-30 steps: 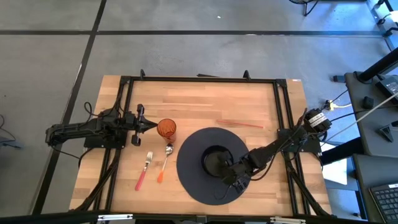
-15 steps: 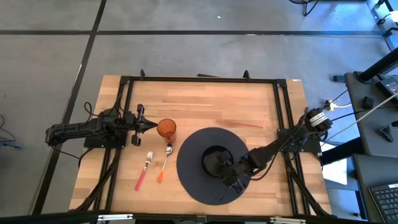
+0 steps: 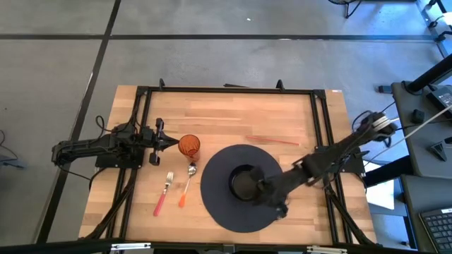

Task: Pick & Place Utensil
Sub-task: Put the orange cup on the dark mat to the top right of the black bowl

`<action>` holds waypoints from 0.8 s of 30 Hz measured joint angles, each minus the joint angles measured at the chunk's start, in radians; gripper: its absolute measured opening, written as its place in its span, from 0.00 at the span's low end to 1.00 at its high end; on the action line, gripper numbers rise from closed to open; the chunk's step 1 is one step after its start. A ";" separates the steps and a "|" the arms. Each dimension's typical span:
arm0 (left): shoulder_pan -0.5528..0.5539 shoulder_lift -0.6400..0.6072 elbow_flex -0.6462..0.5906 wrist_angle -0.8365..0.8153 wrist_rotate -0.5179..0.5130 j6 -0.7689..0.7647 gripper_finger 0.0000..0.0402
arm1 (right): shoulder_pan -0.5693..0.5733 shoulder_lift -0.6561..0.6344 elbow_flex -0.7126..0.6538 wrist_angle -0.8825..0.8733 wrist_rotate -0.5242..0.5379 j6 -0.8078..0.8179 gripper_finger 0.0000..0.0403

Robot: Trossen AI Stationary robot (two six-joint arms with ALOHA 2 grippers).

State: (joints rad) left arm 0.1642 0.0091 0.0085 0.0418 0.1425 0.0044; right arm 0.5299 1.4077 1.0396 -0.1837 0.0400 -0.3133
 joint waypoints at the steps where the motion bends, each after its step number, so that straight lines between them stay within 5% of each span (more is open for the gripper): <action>1: 0.000 0.000 0.000 0.000 0.000 0.000 0.01 | -0.008 -0.033 -0.015 0.031 -0.043 -0.018 0.22; 8: 0.000 0.000 0.000 0.000 0.000 0.001 0.01 | -0.152 -0.318 -0.186 0.268 -0.103 0.054 0.02; 16: 0.000 0.000 0.000 0.000 0.000 0.009 0.01 | -0.428 -0.570 -0.468 0.432 -0.091 0.222 0.01; 24: 0.000 0.000 0.000 0.000 0.000 0.009 0.01 | -0.590 -0.656 -0.760 0.835 -0.217 0.324 0.01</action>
State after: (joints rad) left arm 0.1646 0.0092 0.0083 0.0418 0.1425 0.0135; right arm -0.0602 0.7521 0.2801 0.6515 -0.1767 0.0112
